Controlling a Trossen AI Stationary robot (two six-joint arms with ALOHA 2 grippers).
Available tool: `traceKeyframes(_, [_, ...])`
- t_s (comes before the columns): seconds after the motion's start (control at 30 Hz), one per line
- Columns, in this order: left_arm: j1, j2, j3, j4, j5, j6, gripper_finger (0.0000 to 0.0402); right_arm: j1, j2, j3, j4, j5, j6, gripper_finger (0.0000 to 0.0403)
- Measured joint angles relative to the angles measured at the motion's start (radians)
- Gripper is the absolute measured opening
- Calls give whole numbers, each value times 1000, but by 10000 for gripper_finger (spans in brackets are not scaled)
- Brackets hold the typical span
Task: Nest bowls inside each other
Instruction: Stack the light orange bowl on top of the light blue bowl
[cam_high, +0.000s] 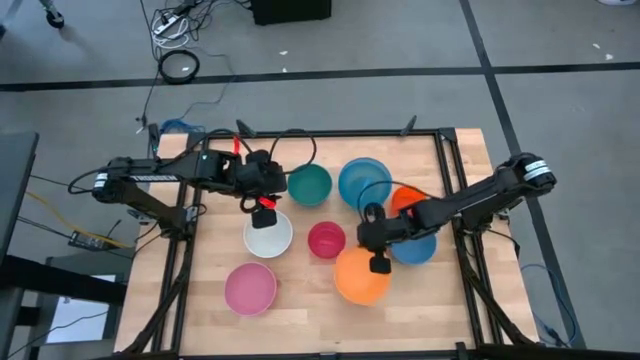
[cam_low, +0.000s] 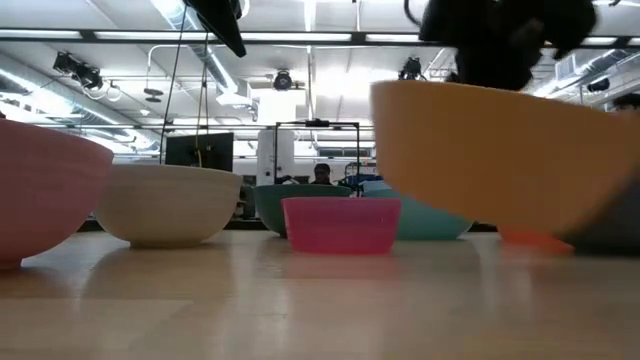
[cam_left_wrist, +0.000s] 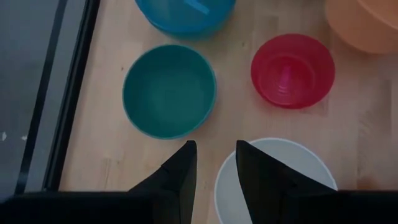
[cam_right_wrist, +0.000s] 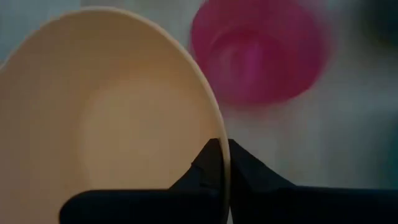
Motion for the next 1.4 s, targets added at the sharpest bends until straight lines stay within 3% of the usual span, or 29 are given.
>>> traceKeyframes(0.27, [0,0,0,7,-40,0,121,-120,-123,39,-13,264,-115,1])
traceKeyframes(0.4, [0,0,0,8,-42,1,121,-222,-148,42,2,321,-125,1])
traceKeyframes(0.67, [0,0,0,8,-66,2,121,-421,-119,43,6,303,-54,0])
traceKeyframes(0.87, [0,0,0,8,-66,1,121,-489,-117,43,5,297,-17,0])
traceKeyframes(1.1, [0,0,0,8,-67,-4,121,-529,-117,43,-185,300,128,4])
traceKeyframes(1.23, [0,0,0,8,-68,-6,121,-529,-117,43,-265,272,171,30])
traceKeyframes(1.4, [0,0,0,9,-69,-7,121,-530,-127,43,-339,204,217,91])
